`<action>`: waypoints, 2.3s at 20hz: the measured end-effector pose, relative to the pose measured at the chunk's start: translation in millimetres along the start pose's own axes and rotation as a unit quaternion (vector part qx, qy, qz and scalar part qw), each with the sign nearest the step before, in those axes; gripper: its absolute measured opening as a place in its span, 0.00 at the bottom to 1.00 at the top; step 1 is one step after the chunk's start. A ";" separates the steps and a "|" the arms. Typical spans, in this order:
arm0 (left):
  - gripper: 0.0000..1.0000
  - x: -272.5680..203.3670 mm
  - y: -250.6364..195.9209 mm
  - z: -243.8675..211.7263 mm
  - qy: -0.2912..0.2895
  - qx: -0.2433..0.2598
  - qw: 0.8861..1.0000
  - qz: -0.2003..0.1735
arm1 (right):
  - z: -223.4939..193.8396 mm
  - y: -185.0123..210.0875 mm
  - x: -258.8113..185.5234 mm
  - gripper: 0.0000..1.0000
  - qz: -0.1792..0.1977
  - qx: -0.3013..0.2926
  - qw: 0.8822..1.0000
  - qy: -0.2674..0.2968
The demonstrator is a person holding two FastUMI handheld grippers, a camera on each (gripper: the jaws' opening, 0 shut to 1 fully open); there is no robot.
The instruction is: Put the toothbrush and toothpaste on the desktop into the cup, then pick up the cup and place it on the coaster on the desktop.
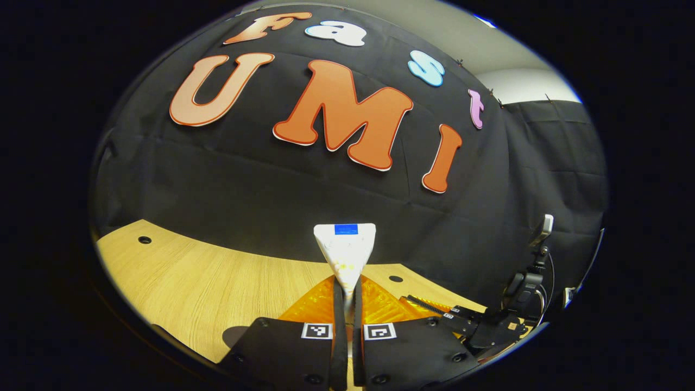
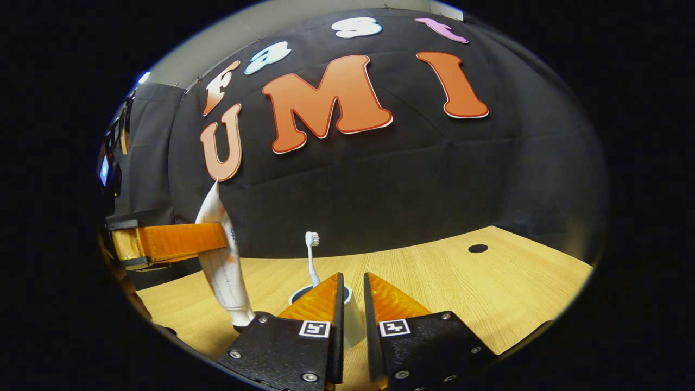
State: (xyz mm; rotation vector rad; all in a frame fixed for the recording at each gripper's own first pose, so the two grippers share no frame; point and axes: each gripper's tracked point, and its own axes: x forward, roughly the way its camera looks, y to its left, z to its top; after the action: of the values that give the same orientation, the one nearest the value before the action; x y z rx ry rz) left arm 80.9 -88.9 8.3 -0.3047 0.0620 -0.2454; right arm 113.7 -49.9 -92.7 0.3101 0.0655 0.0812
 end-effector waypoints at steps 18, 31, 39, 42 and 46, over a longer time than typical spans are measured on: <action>0.07 65.5 -14.4 -1.6 -0.059 0.025 0.998 -0.007 | 0.6 -10.0 -30.4 0.49 -0.002 -0.017 1.000 0.017; 0.08 69.4 -4.3 -56.7 0.022 0.030 0.999 0.004 | 0.9 -10.3 -39.4 0.75 0.008 -0.036 0.999 0.030; 0.31 60.3 4.2 -78.0 0.073 0.052 0.996 0.002 | -8.3 -6.8 -39.0 0.77 0.010 -0.038 0.998 0.053; 0.54 52.6 6.4 -60.1 0.049 0.071 0.996 0.001 | -12.4 -5.9 -40.4 0.84 0.006 -0.038 0.997 0.068; 0.73 37.9 12.0 -28.2 0.013 0.111 0.994 0.018 | -17.1 3.8 -40.8 0.87 0.010 -0.035 0.996 0.086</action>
State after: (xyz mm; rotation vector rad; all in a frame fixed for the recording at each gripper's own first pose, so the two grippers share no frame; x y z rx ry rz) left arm 117.6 -95.4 -23.1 -0.0795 0.0656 -0.2188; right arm 71.5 -44.8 -105.6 0.2330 0.2297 0.1289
